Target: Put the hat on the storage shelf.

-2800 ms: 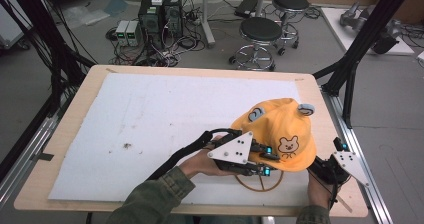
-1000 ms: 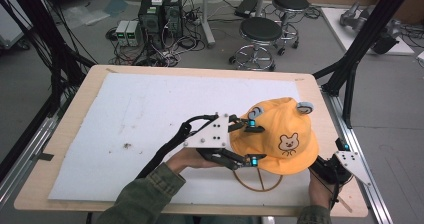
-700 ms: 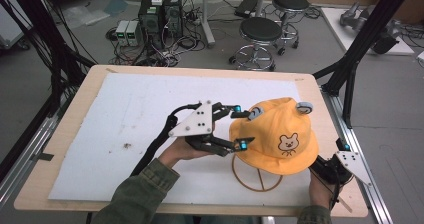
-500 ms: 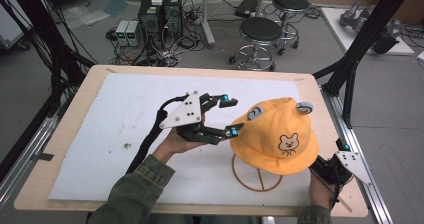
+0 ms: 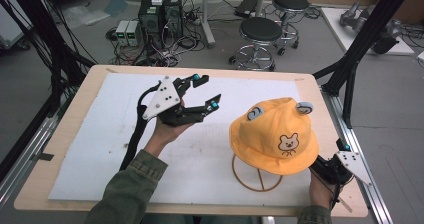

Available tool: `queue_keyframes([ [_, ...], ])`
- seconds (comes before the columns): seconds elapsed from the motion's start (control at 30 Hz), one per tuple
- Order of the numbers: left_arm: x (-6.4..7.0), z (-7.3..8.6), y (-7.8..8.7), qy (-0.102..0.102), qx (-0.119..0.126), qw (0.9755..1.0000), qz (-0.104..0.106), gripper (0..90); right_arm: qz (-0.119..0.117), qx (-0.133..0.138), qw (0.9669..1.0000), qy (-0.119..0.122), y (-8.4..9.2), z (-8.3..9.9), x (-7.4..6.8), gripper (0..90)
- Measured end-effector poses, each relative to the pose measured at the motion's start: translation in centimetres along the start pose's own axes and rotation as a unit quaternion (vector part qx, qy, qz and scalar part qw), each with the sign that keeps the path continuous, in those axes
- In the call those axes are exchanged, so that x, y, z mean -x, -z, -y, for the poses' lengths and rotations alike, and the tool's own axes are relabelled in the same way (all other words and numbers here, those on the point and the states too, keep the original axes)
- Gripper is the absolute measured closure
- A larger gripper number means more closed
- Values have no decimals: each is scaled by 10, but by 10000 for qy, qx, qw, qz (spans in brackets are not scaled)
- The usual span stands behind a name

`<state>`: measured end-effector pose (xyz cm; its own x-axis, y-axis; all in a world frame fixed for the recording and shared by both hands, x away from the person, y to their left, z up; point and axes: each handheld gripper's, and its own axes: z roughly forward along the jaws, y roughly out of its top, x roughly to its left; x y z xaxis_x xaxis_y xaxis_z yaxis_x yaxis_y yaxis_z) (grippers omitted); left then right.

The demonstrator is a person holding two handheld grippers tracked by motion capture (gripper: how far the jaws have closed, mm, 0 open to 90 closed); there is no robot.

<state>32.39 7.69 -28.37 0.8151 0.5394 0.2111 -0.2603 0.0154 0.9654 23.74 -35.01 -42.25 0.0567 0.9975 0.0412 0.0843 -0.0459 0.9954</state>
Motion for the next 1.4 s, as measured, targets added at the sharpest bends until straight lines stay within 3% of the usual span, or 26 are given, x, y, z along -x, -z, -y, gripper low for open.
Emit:
queue_keyframes([
  [0.07, -9, 0, 8, 27, 59, 9994, -326, 389, 5, 33, 10000, -34, 0, 0, 0, 62],
  [0.1, -9, 0, 8, 27, 59, 9994, -326, 389, 5, 33, 10000, -34, 0, 0, 0, 62],
  [0.23, -20, 2, 19, 96, 82, 9977, -666, 389, 6, 23, 10000, -37, 0, 0, 0, 62],
  [0.57, -34, 12, 38, 244, 18, 9943, -1033, 391, 3, -35, 10000, 34, -1, 1, -4, 62],
  [0.7, -42, 15, 49, 325, 16, 9916, -1251, 391, 4, -35, 10000, 34, -1, 1, -3, 62],
  [1.0, -50, 22, 59, 366, -48, 9875, -1533, 388, -11, -49, 10000, 46, -1, 1, -4, 62],
  [1.4, -62, 32, 91, 445, -130, 9810, -1883, 367, 13, -31, 10000, 9, -1, 1, -3, 62],
])
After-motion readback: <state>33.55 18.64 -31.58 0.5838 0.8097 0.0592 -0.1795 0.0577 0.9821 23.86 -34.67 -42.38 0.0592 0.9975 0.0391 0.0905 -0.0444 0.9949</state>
